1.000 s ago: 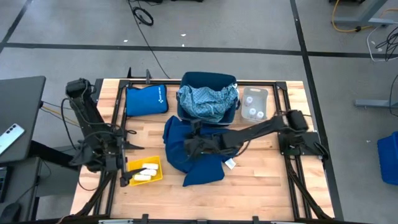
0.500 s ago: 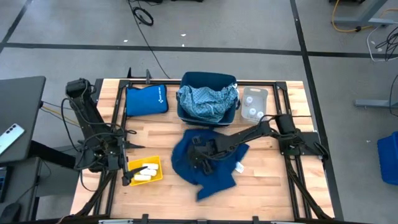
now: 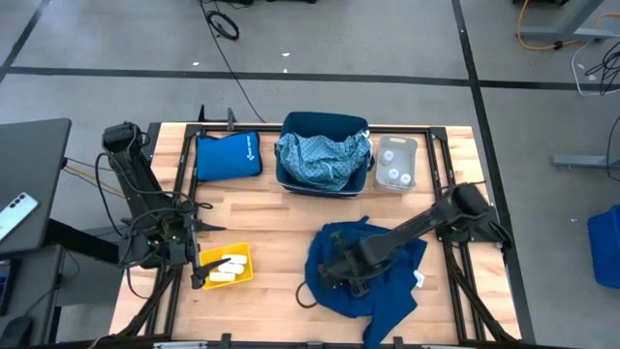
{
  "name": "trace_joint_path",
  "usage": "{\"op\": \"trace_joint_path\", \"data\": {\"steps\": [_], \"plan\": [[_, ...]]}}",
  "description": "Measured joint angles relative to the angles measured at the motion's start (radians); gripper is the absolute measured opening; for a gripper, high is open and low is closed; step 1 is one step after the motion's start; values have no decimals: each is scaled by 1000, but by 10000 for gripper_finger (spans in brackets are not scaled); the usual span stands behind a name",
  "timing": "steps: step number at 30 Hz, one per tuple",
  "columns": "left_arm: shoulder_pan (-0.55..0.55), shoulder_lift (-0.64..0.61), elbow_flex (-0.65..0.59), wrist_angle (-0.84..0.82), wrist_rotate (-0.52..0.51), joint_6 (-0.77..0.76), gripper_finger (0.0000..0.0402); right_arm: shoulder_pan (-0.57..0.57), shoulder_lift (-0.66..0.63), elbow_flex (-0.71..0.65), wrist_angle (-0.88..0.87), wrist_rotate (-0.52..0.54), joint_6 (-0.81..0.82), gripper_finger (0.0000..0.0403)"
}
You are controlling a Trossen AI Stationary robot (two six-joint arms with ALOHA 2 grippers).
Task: Pick & Place Medicine items
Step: Put the blue patient gown into the blue bin
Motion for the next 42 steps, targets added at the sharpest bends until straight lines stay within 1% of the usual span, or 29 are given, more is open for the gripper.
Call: {"op": "trace_joint_path", "data": {"steps": [4, 7, 14, 18, 21, 23, 27, 30, 33, 37, 39, 42], "plan": [[0, 0, 0, 0, 0, 3, 362, 40, -83, 42, 21, 105, 124, 0], [0, 0, 0, -5, 0, 3, 362, 80, -130, 82, 43, 84, 232, 0], [0, 0, -1, -54, 10, -27, 362, 150, -132, 103, 27, -189, 627, 0], [0, 1, -1, -78, 37, -51, 362, 197, -92, 41, -4, -349, 837, 0], [0, 1, -1, -98, 51, -65, 362, 227, -64, -25, 5, -427, 943, 0], [0, 1, -1, -109, 53, -77, 362, 241, -42, -70, 9, -429, 985, 0], [0, 1, -1, -115, 62, -82, 362, 253, -25, -159, -3, -351, 1018, 0], [0, 1, -1, -114, 81, -83, 362, 262, -18, -209, -61, -270, 1007, 0], [0, 1, -1, -113, 82, -84, 362, 274, -7, -236, -157, -177, 948, 0], [0, 1, -1, -113, 97, -95, 362, 293, 33, -231, -346, -12, 830, 0], [4, 1, -1, -114, 112, -117, 362, 304, 45, -225, -409, 80, 773, 0], [30, 1, 0, -133, 186, -185, 362, 308, 51, -224, -439, 208, 672, 0]]}}
